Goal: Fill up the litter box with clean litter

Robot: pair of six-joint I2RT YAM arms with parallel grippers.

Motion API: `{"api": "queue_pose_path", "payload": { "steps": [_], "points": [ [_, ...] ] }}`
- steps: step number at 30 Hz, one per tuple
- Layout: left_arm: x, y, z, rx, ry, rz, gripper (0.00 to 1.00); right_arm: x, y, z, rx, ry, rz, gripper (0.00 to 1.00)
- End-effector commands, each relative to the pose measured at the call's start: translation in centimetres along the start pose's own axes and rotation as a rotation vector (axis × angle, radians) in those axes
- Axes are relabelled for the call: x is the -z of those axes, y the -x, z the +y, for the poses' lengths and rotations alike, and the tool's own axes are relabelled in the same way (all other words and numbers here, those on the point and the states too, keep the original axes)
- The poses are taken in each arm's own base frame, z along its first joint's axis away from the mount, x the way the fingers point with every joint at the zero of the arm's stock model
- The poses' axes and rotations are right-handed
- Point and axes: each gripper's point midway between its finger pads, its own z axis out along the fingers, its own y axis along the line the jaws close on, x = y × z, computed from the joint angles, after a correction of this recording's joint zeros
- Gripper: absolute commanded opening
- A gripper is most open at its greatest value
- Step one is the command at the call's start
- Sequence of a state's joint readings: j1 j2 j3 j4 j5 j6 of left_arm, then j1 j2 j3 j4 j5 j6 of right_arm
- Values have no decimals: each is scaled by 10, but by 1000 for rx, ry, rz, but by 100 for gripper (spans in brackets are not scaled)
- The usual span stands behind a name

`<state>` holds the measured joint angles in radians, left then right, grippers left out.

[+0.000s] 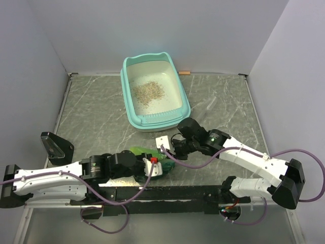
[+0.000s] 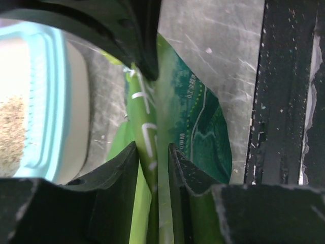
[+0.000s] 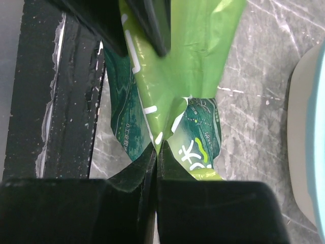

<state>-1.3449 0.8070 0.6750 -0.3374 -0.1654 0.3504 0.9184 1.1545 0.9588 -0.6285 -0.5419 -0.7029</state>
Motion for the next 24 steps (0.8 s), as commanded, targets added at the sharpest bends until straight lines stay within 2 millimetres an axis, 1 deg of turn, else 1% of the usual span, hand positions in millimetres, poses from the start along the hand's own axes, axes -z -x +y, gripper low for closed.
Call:
{"api": "queue_pose_path", "payload": {
  "steps": [1,2,3,4,5,6,7,8,9,10,11,12,13,14,15,16,17,18,19,20,21,22,24],
  "points": [
    [-11,13,-5,2,-53,-22,32,6,1,5,11,-5,-24,0],
    [-11,10,-4,13,-50,-15,28,7,1,4,7,-10,-25,0],
    [-12,8,-2,14,-44,-12,17,8,2,3,10,-14,-31,0],
    [-12,6,1,20,-30,-9,1,8,2,3,9,-15,-33,0],
    [-13,-1,6,36,-10,9,1,8,3,3,5,-15,-36,0],
    [-13,-3,7,40,-6,9,1,9,3,1,1,-25,-32,0],
    [-12,-5,9,46,5,7,1,10,5,-4,-21,-51,-40,7],
    [-12,-9,10,49,17,17,1,10,4,-6,-30,-66,-37,23],
    [-10,-8,13,49,31,8,1,13,4,-11,-37,-96,-35,43],
    [-9,-6,16,52,46,1,1,16,6,-20,-59,-143,-50,49],
    [-8,-7,18,53,60,0,1,19,4,-25,-77,-177,-52,56],
    [-5,-7,22,53,83,-4,1,26,8,-31,-88,-220,-69,68],
    [-5,-7,23,50,88,-7,1,34,5,-42,-134,-281,-66,70],
    [-4,-8,23,50,90,-8,1,42,9,-52,-151,-336,-87,71],
    [-3,-7,23,51,89,-14,1,53,11,-60,-173,-402,-96,77],
    [-2,-7,23,51,88,-16,1,65,10,-72,-221,-486,-95,79],
    [-2,-7,22,54,87,-17,1,76,7,-83,-254,-558,-94,88],
    [-2,-6,21,54,80,-21,1,89,7,-91,-288,-630,-103,100],
    [-2,-5,20,57,76,-22,1,107,0,-105,-395,-761,-98,100],
    [-2,-4,21,59,75,-24,1,120,-6,-112,-459,-828,-98,100],
    [-2,-3,20,59,70,-28,1,123,-15,-112,-520,-850,-68,100],
    [-2,-2,20,60,69,-31,1,137,-18,-120,-602,-935,-74,100],
    [-2,0,20,60,70,-41,1,141,-32,-126,-690,-1001,-38,100]
  ]
}}
